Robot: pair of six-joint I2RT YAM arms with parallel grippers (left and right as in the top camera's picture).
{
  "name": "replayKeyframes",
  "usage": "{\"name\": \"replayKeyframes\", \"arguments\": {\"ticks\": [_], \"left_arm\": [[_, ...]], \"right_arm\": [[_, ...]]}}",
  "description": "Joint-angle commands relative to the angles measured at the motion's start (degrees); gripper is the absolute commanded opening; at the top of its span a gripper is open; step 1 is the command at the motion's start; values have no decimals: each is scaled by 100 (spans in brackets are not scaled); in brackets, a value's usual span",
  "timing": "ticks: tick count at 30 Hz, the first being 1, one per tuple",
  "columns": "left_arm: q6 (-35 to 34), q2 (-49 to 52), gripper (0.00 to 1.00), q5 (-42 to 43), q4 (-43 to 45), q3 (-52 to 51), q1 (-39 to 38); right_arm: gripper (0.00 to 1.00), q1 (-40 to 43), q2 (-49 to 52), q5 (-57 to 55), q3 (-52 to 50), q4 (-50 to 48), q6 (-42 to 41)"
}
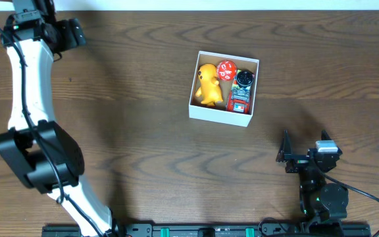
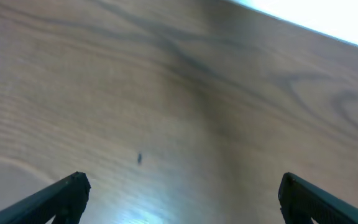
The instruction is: Pack container
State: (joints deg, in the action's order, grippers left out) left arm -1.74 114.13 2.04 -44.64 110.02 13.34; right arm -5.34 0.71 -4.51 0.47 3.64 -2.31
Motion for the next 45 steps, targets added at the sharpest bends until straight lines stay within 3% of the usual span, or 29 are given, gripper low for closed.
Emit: {"name": "replayKeyframes", "arguments": {"ticks": [1,9,15,20,24,33,38,45], "left_arm": [[-68,-1150,98,-170,-323,57,-289],[-46,-3274,98,-173,-1346,-125,-1078],[-46,-4874,98,-173,-1075,-1377,-1331],[-26,-6339,98,-192,74,-3285,-1327],[-26,-7545,98,-192,1569,-5130,-1327],[-28,-9182,98,-188,4435,-8509,-1327],[-28,-9691,98,-188,5447,-9626,-1327],[-31,-10354,98,-186,5801,-10391,-1327]], "right_arm": [[99,68,-28,-13,-15,17,87],[99,68,-28,-13,-15,17,87],[99,68,-28,-13,-15,17,87],[99,68,-28,-13,-15,17,87],[99,68,-28,-13,-15,17,87],[99,68,-28,-13,-15,17,87],[99,68,-28,-13,-15,17,87],[99,68,-28,-13,-15,17,87]]}}
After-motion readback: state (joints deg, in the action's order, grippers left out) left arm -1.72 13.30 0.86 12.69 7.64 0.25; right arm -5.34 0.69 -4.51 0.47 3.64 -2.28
